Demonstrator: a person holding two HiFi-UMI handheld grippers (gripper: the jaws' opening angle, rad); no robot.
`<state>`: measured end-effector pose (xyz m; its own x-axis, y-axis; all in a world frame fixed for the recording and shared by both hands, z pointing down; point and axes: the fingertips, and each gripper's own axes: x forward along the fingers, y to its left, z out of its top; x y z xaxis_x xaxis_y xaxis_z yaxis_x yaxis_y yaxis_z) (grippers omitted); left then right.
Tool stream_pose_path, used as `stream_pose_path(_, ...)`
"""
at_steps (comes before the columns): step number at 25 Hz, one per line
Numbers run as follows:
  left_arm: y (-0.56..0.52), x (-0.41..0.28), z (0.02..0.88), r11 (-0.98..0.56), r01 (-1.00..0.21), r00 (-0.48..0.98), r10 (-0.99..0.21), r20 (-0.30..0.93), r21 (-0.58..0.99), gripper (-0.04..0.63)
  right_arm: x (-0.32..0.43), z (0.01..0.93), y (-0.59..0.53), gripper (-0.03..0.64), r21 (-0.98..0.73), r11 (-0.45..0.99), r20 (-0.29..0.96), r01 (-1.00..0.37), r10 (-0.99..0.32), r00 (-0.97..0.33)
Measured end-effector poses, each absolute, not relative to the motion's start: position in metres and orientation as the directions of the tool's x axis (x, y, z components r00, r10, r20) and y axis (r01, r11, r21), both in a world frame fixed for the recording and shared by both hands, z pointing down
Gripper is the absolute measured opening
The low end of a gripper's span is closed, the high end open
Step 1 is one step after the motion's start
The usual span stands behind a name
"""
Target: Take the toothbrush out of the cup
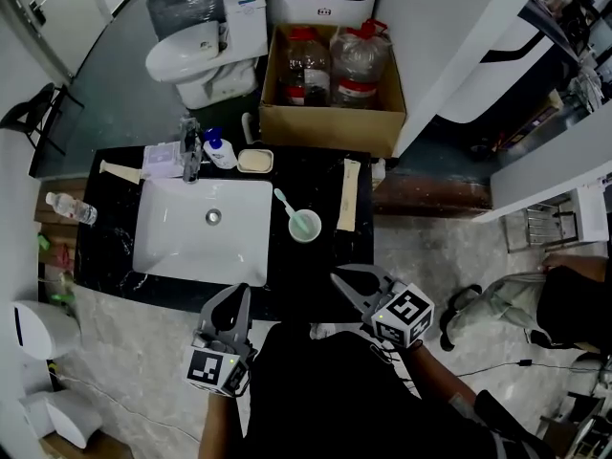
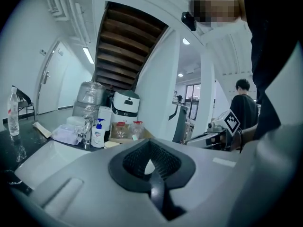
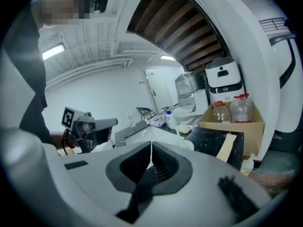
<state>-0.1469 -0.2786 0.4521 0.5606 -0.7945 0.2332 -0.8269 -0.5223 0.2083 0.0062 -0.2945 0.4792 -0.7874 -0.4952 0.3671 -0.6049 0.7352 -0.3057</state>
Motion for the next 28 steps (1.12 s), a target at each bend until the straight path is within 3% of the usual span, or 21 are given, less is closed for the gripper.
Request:
stream_pose_path(9,-0.313,-0.155,0.458,-0.569,-0.791,0.611,-0.757,0.232,0.226,0.009,-0.006,0.483,-0.331,0.015,-0.27,0.71,0.395,-0.651,-0.535,-0.747)
stream_pose_path(21,-0.324,-0.14,0.456,-0.539,-0.812,0.582,-0.771,0.258,0.224,0.009,-0.017,0.488,-0.358,0.017,-0.267,0.76,0.39,-0.593,-0.477,-0.787)
stream_pose_path(28,-0.326,-0.152,0.455,-0.481,-0.842,0.535,-0.8,0.271,0.243,0.009,-0.03,0.502,-0.367,0.069,-0.273,0.787,0.411,-0.554,-0.425,-0.806)
